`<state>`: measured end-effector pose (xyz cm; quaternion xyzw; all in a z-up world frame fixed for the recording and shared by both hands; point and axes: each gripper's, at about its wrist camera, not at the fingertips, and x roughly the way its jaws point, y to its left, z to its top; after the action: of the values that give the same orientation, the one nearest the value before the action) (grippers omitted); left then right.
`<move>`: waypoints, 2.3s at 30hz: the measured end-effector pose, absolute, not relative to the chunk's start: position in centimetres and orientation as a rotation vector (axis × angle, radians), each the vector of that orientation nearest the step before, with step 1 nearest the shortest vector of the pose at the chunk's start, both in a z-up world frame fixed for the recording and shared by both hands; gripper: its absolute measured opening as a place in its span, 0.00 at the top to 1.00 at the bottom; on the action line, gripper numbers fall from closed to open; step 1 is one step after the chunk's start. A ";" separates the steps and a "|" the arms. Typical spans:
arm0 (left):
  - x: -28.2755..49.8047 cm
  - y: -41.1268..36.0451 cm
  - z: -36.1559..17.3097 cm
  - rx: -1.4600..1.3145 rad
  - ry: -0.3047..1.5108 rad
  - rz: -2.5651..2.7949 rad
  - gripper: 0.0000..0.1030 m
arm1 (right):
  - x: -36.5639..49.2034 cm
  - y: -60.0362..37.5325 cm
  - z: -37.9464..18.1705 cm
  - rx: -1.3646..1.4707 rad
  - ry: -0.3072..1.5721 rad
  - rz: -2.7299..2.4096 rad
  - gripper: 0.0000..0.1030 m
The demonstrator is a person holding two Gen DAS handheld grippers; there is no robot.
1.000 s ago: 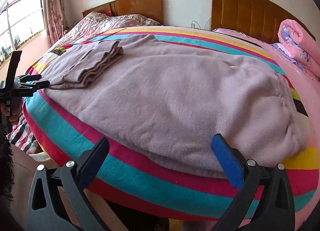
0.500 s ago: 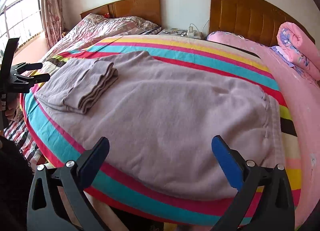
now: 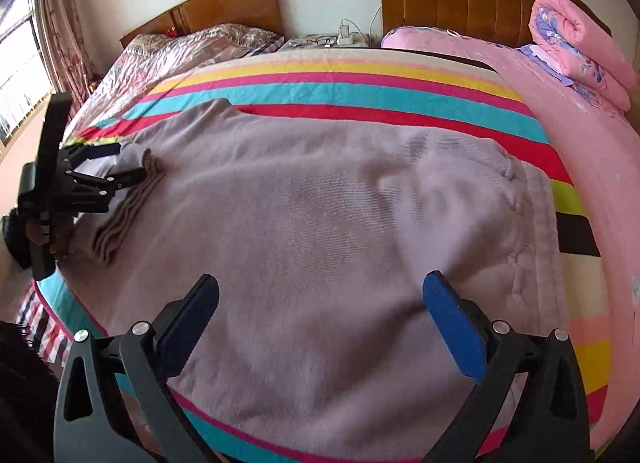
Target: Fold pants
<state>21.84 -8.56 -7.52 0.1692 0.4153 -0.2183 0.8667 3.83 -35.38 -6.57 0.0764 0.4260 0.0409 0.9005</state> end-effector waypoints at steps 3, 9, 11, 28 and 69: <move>21.8 -8.5 -7.7 0.346 0.864 -0.456 0.01 | -1.3 -39.5 -4.9 0.367 0.751 0.055 0.04; 21.8 -8.3 -7.8 0.337 0.865 -0.455 0.01 | -6.3 -44.0 -8.5 0.746 0.765 -0.063 0.06; 21.8 -8.3 -7.8 0.334 0.866 -0.455 0.01 | -6.2 -44.0 -9.3 0.787 0.759 -0.064 0.10; 21.7 -7.9 -7.8 0.312 0.873 -0.472 0.01 | -1.8 -45.4 -11.8 0.969 0.794 -0.185 0.23; 11.1 19.5 0.3 -0.280 0.748 -0.123 0.01 | 8.0 0.4 -5.2 -0.500 0.705 0.632 0.74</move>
<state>11.10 19.45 0.31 -0.1364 0.3638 -0.0597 0.9195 7.98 0.38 -5.19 -0.2382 0.3360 0.3012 0.8601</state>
